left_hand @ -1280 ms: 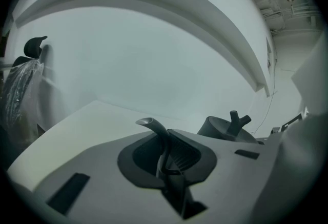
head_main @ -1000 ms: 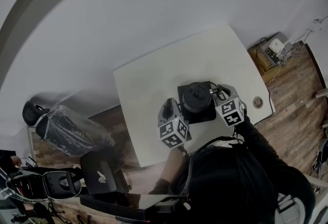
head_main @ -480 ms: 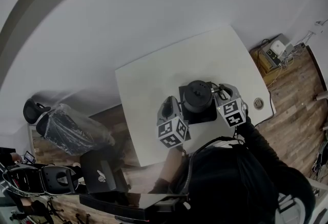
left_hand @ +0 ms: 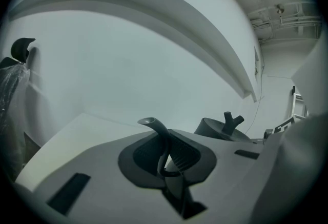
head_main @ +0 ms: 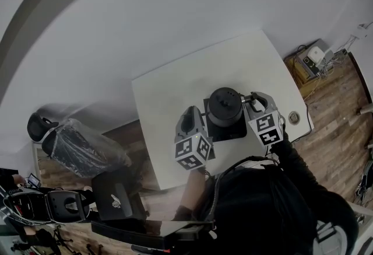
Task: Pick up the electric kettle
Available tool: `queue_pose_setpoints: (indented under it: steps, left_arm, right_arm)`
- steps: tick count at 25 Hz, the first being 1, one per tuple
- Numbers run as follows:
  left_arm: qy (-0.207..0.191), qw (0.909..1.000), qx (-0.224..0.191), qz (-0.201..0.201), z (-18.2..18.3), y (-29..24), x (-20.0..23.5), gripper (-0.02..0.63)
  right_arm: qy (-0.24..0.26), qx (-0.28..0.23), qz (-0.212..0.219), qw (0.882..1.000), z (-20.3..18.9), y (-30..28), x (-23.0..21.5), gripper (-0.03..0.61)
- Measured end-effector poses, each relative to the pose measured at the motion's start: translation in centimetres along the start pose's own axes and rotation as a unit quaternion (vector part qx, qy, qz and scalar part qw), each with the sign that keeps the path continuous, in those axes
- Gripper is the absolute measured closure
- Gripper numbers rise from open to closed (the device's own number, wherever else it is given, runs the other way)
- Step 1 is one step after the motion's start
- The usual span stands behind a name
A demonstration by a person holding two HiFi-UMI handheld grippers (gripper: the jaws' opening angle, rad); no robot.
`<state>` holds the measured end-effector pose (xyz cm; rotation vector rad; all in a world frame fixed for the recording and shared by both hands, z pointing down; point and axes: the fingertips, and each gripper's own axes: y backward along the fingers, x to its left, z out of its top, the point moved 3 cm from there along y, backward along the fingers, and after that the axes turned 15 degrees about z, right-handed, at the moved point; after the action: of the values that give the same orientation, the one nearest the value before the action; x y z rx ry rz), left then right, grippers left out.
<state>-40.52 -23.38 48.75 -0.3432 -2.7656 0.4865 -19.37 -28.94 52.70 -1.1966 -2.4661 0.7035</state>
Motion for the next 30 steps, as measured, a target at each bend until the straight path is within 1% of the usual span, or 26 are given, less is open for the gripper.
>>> queue_pose_setpoints:
  steps: [5,13,18,30]
  left_arm:
    - [-0.004,0.9999,-0.002,-0.010,2.0,0.7,-0.5,0.586]
    - [-0.004,0.9997,-0.010,-0.024,4.6,1.8,-1.2,0.586]
    - [-0.012,0.9994,-0.006,-0.032,6.2,2.8,-1.8,0.586]
    - [-0.022,0.9966,-0.039,-0.068,10.9,5.5,-4.0,0.586]
  right_arm:
    - [0.003,-0.017,-0.011,1.000,1.9,1.2,-0.1,0.479]
    - [0.003,-0.028,-0.020,0.999,4.3,3.0,-0.1,0.479]
    - [0.007,-0.038,-0.027,0.999,5.9,4.5,0.0,0.479]
    - [0.005,-0.058,-0.058,0.997,9.9,8.7,-0.3,0.479]
